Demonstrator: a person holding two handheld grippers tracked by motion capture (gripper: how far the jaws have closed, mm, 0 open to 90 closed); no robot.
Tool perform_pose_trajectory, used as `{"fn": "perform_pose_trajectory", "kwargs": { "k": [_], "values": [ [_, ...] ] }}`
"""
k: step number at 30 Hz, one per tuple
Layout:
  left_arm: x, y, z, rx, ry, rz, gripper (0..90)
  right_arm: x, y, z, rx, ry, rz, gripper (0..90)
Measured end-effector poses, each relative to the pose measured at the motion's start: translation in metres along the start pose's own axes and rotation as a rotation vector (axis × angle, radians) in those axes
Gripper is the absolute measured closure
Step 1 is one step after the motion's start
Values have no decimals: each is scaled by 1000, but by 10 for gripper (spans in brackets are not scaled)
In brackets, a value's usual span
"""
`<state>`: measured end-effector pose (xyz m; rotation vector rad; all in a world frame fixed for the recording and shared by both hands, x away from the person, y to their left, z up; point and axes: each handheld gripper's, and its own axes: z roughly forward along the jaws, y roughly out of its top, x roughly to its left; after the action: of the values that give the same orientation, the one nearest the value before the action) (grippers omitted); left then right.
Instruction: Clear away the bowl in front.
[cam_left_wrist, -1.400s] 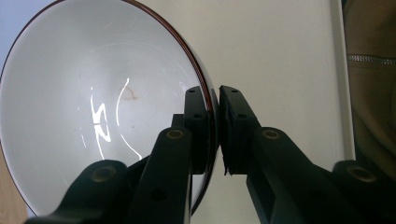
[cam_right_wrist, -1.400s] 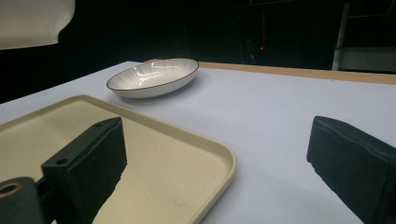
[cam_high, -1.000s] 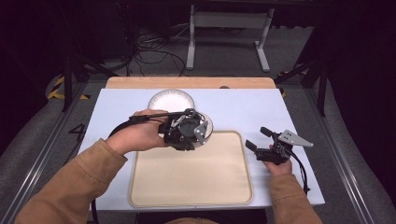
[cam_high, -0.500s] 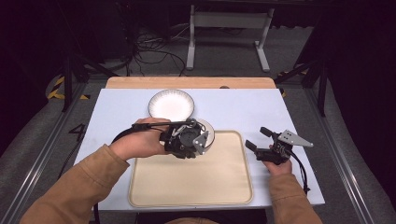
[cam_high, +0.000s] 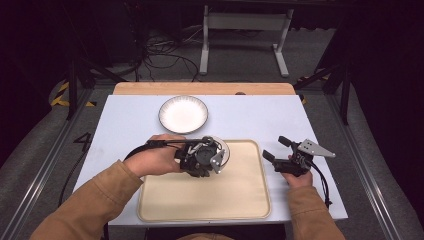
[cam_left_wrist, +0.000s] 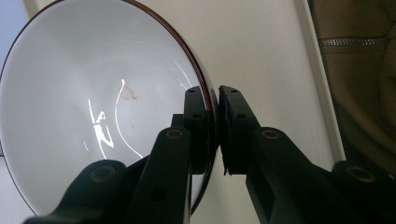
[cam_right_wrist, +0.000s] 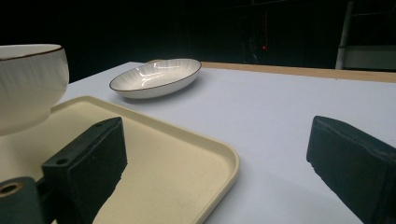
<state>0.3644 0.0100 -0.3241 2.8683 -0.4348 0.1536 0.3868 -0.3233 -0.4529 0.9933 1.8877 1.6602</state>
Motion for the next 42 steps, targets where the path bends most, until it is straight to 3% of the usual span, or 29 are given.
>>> {"fn": "perform_pose_trajectory", "kwargs": {
  "k": [9, 13, 25, 42],
  "values": [
    [0, 1, 18, 15, -33, 2, 829, 0, 0, 0, 0, 3, 2, 52],
    [1, 2, 26, 50, -49, 8, 829, -1, 0, 0, 1, 6, 2, 52],
    [-1, 2, 46, 60, -82, -13, 828, -1, 0, 0, -2, 12, 15, 54],
    [-4, 3, 54, 73, -88, -15, 835, -1, 0, 0, -7, 23, 21, 54]
  ]
}}
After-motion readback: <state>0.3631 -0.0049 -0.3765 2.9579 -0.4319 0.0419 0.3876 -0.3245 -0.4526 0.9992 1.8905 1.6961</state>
